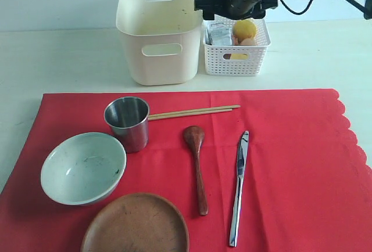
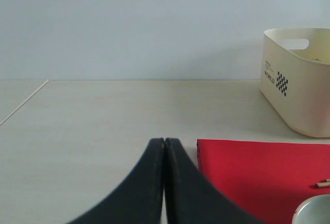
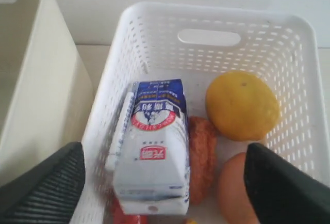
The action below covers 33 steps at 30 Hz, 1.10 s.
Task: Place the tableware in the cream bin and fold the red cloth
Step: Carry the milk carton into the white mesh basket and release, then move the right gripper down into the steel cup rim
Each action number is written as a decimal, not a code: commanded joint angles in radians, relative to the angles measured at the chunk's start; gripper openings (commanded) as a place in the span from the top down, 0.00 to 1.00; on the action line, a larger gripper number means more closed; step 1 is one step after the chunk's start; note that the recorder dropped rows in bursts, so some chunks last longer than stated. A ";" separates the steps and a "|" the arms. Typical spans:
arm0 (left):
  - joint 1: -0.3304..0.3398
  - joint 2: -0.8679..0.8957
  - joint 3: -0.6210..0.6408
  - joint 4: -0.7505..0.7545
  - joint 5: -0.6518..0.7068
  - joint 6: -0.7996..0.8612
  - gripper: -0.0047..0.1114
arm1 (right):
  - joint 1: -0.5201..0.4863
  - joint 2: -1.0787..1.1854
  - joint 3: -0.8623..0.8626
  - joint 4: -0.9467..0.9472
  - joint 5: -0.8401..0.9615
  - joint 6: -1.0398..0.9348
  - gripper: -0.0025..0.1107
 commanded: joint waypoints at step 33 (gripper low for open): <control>-0.007 -0.005 0.000 -0.010 0.000 0.001 0.94 | 0.266 -0.358 -0.006 0.391 0.488 -0.421 0.98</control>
